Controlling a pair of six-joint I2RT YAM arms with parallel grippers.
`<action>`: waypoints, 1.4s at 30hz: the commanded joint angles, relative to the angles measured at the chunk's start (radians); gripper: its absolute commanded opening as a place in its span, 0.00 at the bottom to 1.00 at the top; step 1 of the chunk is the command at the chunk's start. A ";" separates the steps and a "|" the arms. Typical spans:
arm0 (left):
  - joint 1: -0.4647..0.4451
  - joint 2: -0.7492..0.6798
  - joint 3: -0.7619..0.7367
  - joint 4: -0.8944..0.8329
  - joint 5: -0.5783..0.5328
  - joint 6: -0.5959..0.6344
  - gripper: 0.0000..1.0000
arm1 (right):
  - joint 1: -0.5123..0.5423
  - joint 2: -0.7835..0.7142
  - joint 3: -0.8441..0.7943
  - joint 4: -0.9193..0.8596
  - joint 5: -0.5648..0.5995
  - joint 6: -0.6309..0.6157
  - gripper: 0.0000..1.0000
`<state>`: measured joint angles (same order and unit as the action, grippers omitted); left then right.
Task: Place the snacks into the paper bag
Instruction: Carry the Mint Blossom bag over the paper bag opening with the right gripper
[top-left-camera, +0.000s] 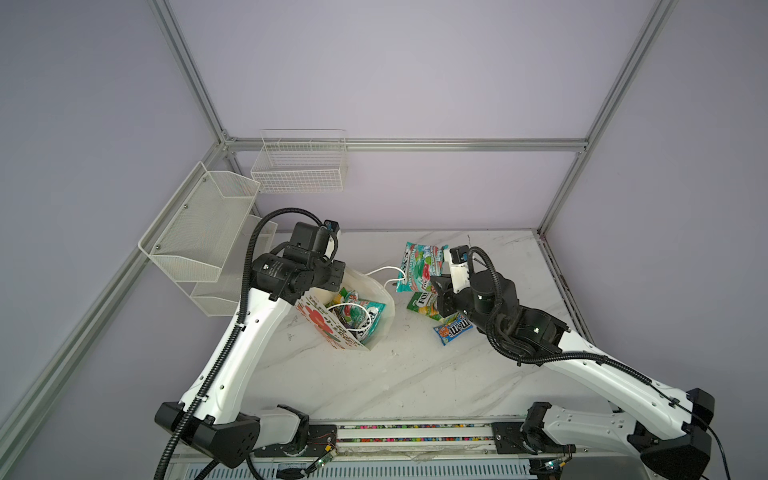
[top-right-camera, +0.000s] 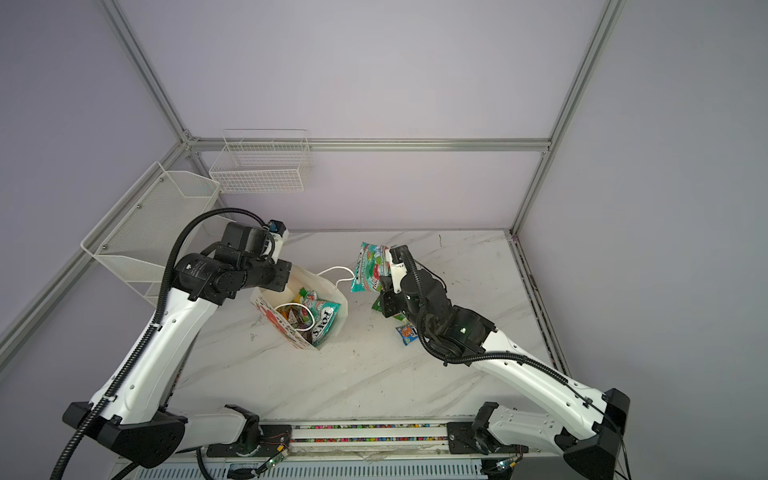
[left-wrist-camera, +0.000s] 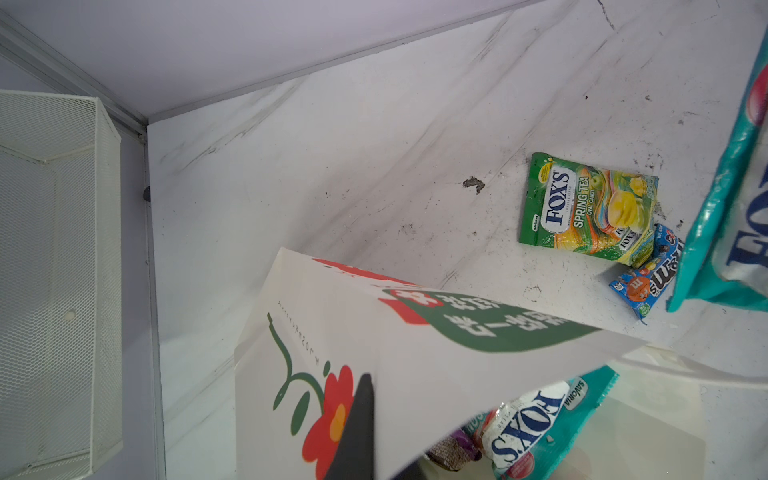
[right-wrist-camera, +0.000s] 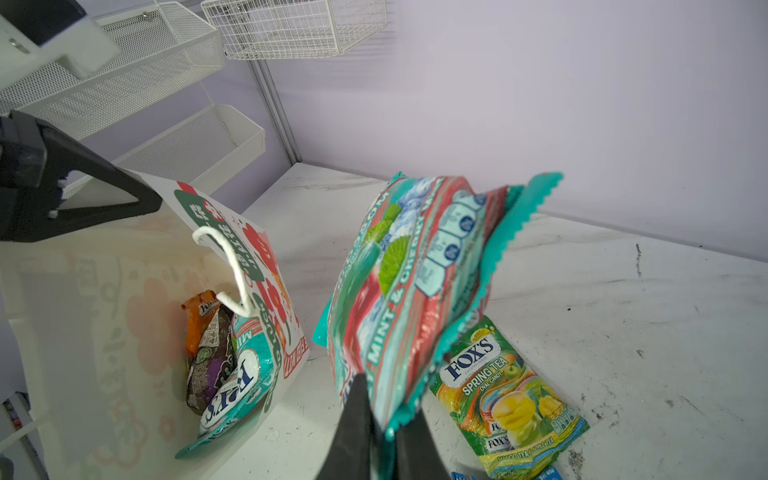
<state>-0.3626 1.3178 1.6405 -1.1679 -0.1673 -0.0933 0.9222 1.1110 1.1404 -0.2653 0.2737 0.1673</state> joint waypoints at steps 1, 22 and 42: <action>-0.007 -0.023 -0.002 0.017 0.012 -0.008 0.00 | 0.007 -0.041 -0.004 0.069 0.021 -0.027 0.00; -0.021 -0.011 0.007 0.016 0.002 -0.013 0.00 | 0.061 -0.123 -0.022 0.066 0.077 -0.095 0.00; -0.022 -0.012 0.005 0.014 -0.003 -0.010 0.00 | 0.248 -0.146 0.007 0.093 0.258 -0.180 0.00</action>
<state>-0.3809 1.3182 1.6405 -1.1683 -0.1715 -0.0937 1.1381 0.9863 1.1187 -0.2523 0.4534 0.0273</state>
